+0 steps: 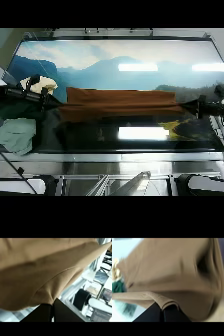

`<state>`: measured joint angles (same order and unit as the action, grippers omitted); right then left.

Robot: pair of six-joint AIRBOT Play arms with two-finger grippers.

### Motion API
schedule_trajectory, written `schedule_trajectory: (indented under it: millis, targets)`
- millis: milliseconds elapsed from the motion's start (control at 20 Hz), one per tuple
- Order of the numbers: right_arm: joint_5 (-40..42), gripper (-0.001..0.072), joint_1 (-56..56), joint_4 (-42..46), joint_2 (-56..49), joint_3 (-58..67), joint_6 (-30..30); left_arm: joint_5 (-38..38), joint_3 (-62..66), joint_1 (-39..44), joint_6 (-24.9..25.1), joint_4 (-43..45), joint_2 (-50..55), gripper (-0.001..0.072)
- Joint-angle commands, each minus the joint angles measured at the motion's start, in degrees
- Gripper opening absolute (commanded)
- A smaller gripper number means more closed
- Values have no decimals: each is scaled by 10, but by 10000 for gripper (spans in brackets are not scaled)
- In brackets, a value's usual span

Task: Fold the shirts.

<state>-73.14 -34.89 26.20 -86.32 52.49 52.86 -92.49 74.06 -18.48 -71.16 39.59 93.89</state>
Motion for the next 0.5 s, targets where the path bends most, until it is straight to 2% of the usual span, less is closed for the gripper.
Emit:
schedule_trajectory:
  millis: [0, 200, 450]
  targets:
    - [112, 17, 68, -41, -66, 75, -26, 16, 156, 26, -29, -6, 110, 18]
    - [138, 17, 101, -44, -149, 125, -42, 7, 274, 37, -63, -6, 231, 18]
    - [140, 17, 105, 2, -176, 125, -52, -26, 316, 48, -69, -6, 313, 8]
